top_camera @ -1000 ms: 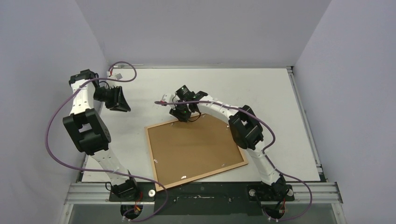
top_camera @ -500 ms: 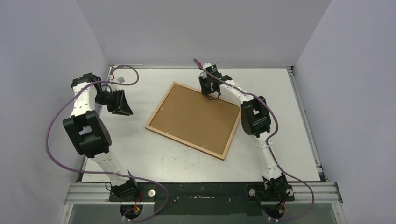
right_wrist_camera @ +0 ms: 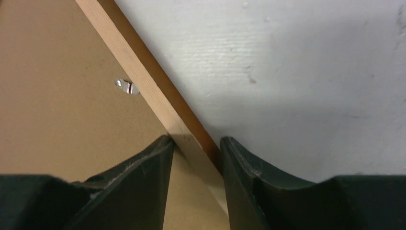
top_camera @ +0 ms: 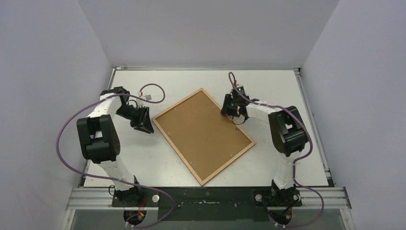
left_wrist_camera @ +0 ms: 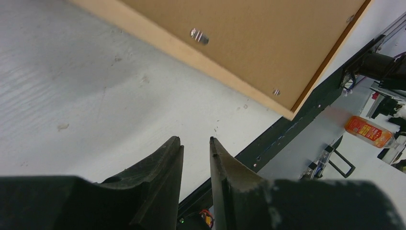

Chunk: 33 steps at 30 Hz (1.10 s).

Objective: Put the photo into the frame
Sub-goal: Adjust the photo frame at the center of the board.

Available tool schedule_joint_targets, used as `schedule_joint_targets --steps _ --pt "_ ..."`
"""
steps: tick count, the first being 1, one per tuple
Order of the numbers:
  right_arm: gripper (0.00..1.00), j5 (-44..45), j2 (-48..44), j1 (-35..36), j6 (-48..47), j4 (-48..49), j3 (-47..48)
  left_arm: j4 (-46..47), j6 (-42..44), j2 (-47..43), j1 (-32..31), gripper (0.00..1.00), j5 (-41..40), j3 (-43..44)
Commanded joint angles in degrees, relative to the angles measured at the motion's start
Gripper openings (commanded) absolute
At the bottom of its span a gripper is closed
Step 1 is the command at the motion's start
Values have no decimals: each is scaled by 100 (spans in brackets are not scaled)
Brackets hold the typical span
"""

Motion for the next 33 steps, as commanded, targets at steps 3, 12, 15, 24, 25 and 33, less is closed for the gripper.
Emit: schedule_joint_targets --steps 3,12,15,24,25,33 --pt "53 -583 -1008 352 671 -14 -1508 804 -507 249 -295 25 293 7" --pt "71 -759 -1943 456 776 -396 -2381 1007 -483 773 -272 24 581 93" --pt "78 -657 -2255 387 639 -665 -2501 647 -137 659 -43 24 722 211" --pt "86 -893 -2471 357 206 -1198 -2364 -397 958 299 430 24 331 137" --pt "86 -977 -2490 356 209 -1161 -2416 -301 918 306 393 23 258 -11" --pt "86 -1287 -2785 431 519 -795 -3106 620 425 88 -20 19 -533 -916"
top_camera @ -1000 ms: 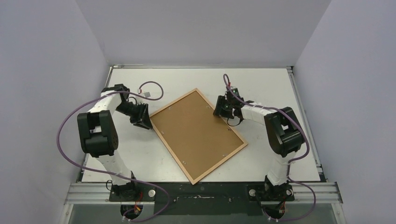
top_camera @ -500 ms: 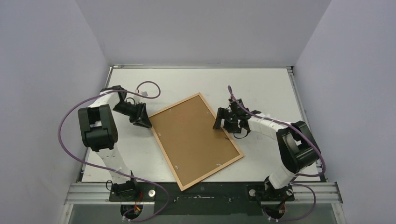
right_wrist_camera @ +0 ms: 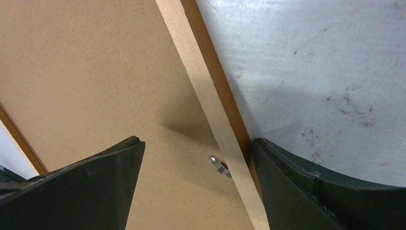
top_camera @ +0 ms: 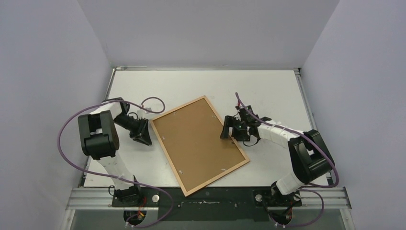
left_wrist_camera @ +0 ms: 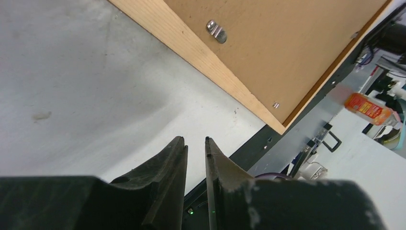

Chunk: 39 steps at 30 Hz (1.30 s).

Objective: Put the photo into the frame
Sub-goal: Adjust the photo frame at the center of the board.

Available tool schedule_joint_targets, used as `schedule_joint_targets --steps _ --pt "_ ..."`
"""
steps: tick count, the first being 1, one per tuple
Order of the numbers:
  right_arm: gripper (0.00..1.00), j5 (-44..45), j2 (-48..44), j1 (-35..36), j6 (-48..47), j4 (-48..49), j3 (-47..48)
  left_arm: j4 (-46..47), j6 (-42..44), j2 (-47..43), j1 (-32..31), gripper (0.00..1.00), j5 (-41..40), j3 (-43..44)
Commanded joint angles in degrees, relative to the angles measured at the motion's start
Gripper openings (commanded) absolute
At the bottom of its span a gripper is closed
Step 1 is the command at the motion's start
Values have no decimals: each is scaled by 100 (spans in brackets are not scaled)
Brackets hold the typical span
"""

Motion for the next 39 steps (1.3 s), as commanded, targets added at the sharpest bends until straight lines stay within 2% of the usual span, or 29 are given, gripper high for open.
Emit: schedule_joint_targets --steps 1,5,11,14,19,23,26,29,33,36,39 --pt "86 -249 -310 83 259 83 -420 660 -258 -325 -341 19 -558 -222" --pt "87 -268 -506 304 570 335 -651 1086 -660 -68 -698 19 -776 -143" --pt "87 -245 -404 611 1143 966 -760 1152 -1047 620 -1079 19 -829 674" --pt "86 -302 -80 621 1315 1378 -566 1048 -1258 1059 -1133 19 -721 1398" --pt "86 -298 747 571 1216 1621 376 831 -1567 1816 -1151 19 -543 2883" --pt "85 -244 1224 628 1060 1297 1083 577 -1750 2233 -1299 20 -463 4042" --pt "90 243 981 641 731 771 1210 242 -1671 2273 -1225 22 -397 4536" --pt "95 1041 330 733 307 201 1229 -13 -1434 1926 -813 25 -133 4411" --pt "97 1524 -289 981 86 -213 1272 -197 -1013 1215 -436 26 7 3570" --pt "97 1396 -243 1388 13 -327 1505 -256 -813 764 -207 26 239 2747" --pt "95 794 205 1748 -25 -205 1790 -59 -767 461 -194 26 310 1873"
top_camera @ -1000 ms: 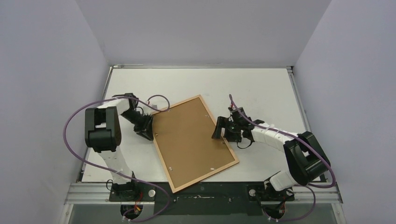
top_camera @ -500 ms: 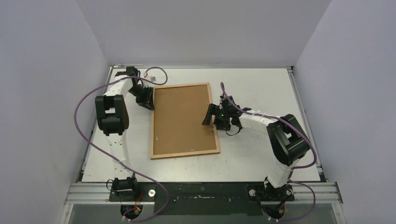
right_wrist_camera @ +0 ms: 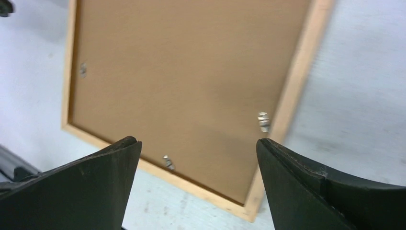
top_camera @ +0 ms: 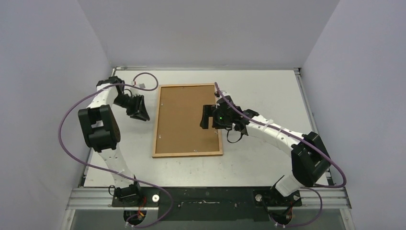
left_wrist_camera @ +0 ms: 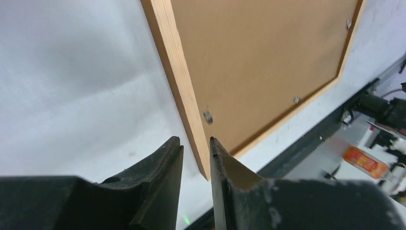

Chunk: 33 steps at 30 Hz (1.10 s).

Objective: Put the photo into the frame
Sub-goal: Adjust the photo frame at the center of the board, then install the photo frame at the center of the board.

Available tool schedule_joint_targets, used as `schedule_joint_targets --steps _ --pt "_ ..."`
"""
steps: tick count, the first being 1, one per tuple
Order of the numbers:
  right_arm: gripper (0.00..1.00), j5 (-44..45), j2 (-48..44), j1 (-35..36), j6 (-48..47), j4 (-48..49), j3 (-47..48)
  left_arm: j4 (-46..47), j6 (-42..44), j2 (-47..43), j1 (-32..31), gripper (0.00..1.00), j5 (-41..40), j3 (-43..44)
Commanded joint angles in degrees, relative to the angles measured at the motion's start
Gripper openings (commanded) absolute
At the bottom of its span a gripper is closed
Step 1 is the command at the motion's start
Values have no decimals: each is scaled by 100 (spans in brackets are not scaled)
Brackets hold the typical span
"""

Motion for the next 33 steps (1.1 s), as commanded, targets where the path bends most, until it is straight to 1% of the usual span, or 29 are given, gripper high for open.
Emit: schedule_joint_targets --steps 1,4,9,16,24,33 --pt "94 -541 572 534 -243 -17 509 39 248 -583 2 26 410 -991" --pt "93 -1050 1034 785 -374 1 811 292 136 -573 -75 26 422 -1411" --pt "90 -1481 1424 1006 -545 -64 1057 437 89 -425 -82 20 492 -1533" --pt "87 -1843 1606 1117 -496 35 818 603 79 -350 -107 8 534 -1720" --pt "84 -2091 1696 1245 -295 213 524 845 62 -399 -163 0 433 -2075" --pt "83 -2152 1728 1307 -226 292 374 952 54 -451 -200 0 368 -2173"
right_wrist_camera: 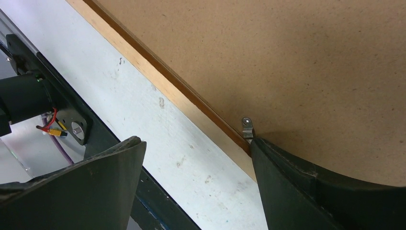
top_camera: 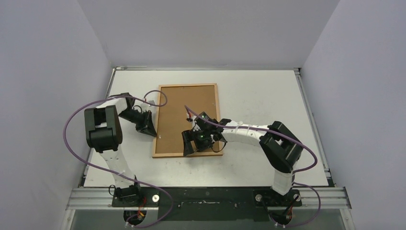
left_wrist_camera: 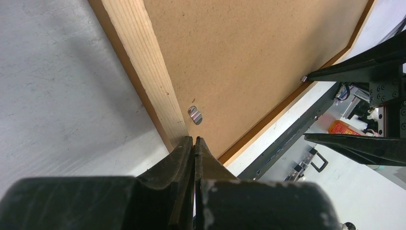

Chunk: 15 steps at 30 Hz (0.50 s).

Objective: Put the photo into the frame
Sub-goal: Install the photo frame at the center of the board.

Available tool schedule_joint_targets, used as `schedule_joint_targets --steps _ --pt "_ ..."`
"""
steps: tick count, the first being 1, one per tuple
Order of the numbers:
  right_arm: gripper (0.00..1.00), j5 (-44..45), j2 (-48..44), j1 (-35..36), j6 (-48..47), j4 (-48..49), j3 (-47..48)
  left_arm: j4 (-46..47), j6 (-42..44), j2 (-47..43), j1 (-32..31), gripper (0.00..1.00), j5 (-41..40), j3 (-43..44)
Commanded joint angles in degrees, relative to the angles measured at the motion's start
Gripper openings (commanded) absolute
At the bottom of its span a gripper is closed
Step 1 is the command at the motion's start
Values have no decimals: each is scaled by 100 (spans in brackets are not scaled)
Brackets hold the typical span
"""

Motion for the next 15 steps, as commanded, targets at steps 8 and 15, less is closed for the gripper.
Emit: schedule_joint_targets --steps 8,15 --pt "83 -296 127 147 205 416 -138 235 -29 -151 -54 0 83 -71" --pt "82 -673 219 182 253 443 35 252 -8 -177 -65 0 93 -105"
